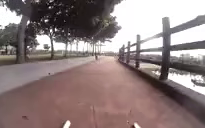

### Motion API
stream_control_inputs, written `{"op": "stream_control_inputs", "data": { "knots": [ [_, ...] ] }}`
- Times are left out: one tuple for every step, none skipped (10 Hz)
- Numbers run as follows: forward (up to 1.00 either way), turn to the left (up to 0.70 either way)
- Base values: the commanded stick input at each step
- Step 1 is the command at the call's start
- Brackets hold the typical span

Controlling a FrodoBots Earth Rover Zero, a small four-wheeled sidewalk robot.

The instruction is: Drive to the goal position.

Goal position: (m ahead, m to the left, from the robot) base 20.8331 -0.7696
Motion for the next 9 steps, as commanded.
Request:
{"op": "stream_control_inputs", "data": {
  "knots": [
    [1.0, 0.0],
    [1.0, 0.0],
    [1.0, -0.02],
    [1.0, -0.09],
    [1.0, -0.2],
    [1.0, -0.33],
    [1.0, -0.26],
    [1.0, 0.0],
    [1.0, 0.0]
  ]
}}
